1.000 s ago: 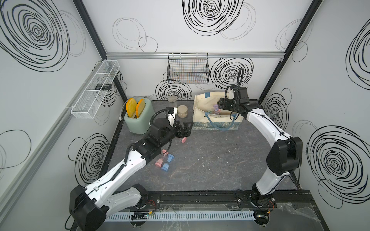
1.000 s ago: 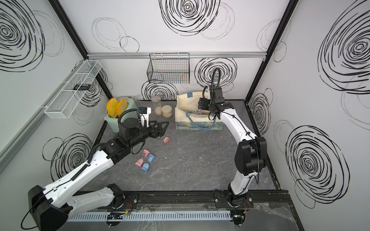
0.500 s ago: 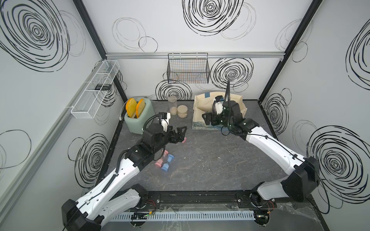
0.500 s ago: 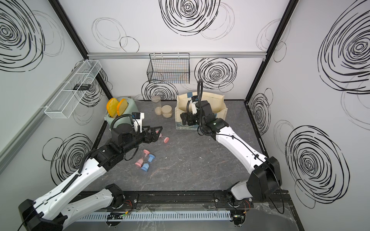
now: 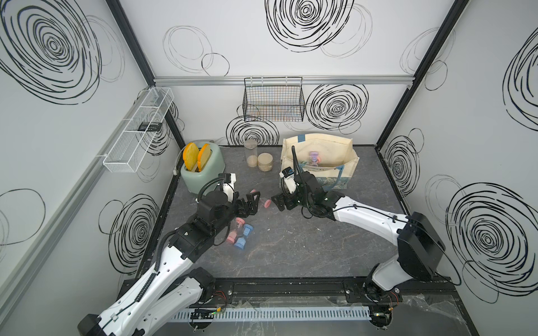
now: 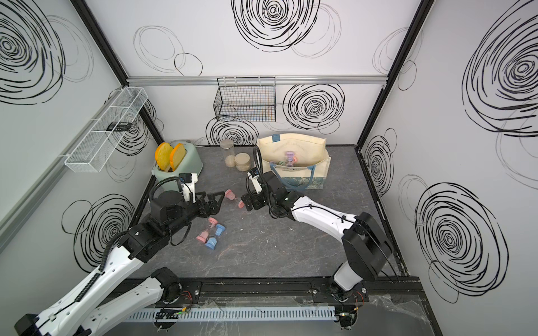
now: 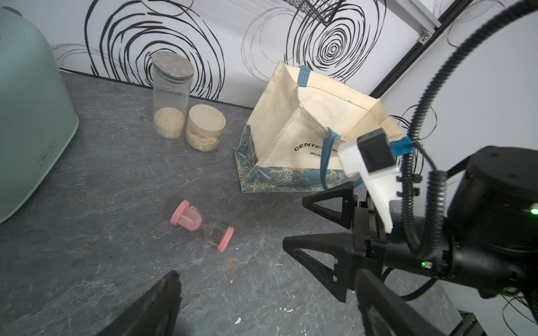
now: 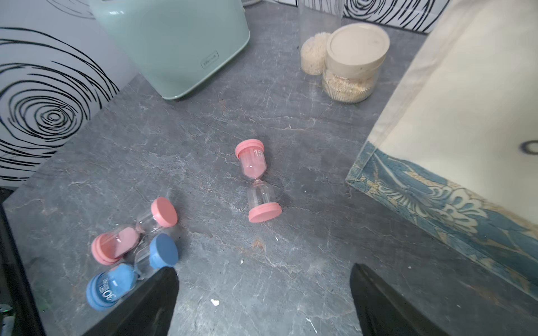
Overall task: Put the hourglass into the canvas bag
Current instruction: Pick up the hourglass from the center of the board.
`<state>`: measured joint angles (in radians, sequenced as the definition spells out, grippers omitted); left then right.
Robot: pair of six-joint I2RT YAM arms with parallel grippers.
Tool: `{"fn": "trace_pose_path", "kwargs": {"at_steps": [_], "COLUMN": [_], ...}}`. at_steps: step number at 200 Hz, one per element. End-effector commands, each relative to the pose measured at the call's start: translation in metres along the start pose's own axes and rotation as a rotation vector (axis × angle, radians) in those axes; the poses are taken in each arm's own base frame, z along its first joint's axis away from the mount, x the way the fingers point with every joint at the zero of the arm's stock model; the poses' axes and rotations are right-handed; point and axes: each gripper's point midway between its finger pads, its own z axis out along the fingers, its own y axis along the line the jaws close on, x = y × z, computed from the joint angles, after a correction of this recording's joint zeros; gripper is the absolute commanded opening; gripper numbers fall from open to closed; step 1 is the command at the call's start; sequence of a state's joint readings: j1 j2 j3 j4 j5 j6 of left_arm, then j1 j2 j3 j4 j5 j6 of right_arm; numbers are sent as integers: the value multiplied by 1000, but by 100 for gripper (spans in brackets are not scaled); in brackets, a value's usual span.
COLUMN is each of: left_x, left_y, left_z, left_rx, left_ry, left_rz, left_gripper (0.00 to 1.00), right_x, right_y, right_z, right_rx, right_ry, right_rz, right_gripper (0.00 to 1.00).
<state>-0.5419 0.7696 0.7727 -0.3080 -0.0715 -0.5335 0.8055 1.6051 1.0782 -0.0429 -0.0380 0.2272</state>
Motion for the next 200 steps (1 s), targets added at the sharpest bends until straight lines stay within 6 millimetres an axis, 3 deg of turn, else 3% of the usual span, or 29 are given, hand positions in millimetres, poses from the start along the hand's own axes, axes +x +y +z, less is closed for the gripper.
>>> {"fn": "trace_pose_path", "kwargs": {"at_steps": [1, 30, 67, 111, 200], "left_x": [5, 11, 22, 26, 27], "left_y": [13, 21, 33, 40, 45], "left_z": [-1, 0, 3, 4, 5], "left_rx": [-43, -72, -105, -121, -126], "left_ry": [-10, -7, -2, -3, -5], "left_rz": [-35, -50, -63, -74, -85], "left_gripper": [96, 96, 96, 96, 96], "right_x": [6, 26, 40, 47, 53], "right_y": [6, -2, -4, -2, 0], "right_z": [26, 63, 91, 109, 135], "right_rx": [-26, 3, -6, -22, -20], "right_ry": [16, 92, 118, 128, 154], "right_rz": [-16, -33, -36, -48, -81], "right_gripper": [95, 92, 91, 89, 78]}}
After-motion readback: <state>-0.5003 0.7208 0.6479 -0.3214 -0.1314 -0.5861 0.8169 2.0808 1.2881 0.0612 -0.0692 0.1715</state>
